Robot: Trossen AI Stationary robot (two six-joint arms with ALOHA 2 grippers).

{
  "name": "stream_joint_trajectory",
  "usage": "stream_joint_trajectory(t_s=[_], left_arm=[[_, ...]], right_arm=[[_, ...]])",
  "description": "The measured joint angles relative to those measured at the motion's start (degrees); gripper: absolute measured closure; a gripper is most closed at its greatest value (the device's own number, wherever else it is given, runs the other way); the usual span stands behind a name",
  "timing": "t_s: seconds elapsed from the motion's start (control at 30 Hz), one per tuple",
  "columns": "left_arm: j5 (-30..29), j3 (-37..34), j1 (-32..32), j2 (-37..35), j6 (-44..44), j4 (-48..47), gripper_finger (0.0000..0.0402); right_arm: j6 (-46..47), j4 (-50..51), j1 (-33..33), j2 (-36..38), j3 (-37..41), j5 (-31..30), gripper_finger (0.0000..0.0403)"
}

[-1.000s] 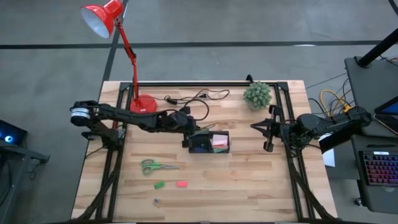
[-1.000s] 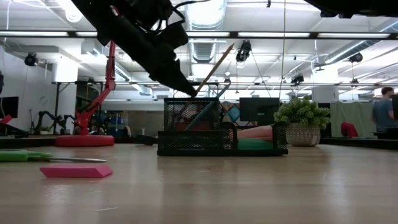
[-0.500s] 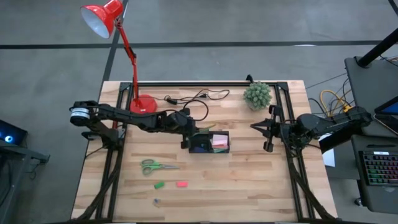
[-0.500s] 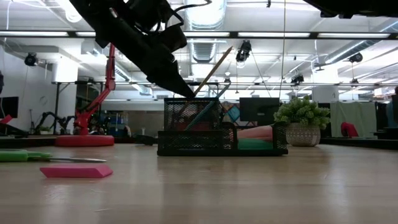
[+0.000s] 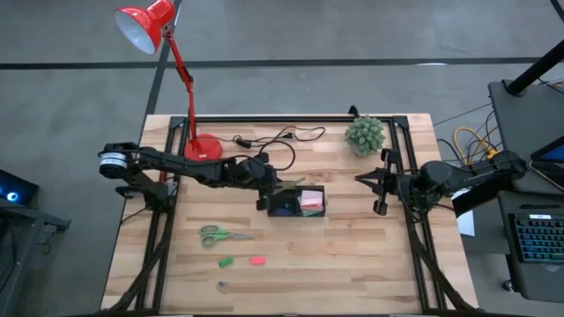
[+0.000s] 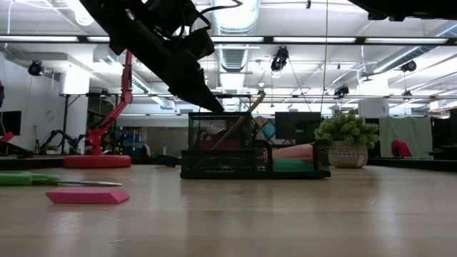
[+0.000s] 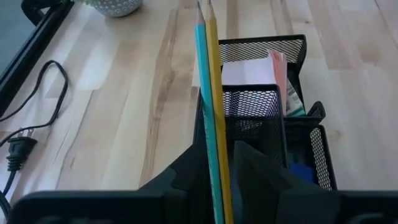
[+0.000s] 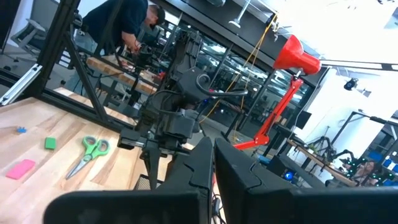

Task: Pick and place office supplies into organizer
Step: Put the green scissors into the black desk organizer

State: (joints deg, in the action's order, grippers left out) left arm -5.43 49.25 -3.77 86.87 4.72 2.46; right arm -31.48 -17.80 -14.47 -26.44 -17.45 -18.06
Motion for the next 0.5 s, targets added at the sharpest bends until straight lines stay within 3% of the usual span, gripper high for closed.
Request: stream_joint_trajectory(t_s=[0.33,0.5], left_arm=[[4.6,0.3,1.0,-7.6,0.0,-4.4,0.0326],[5.2,0.3,2.4,-13.2,-3.8,-11.9,0.0326]], right_arm=[[0.1,0.0,0.0,0.0,0.0,0.0,0.0394],[1.5,0.0,0.0,0.0,0.0,0.0,0.0394]])
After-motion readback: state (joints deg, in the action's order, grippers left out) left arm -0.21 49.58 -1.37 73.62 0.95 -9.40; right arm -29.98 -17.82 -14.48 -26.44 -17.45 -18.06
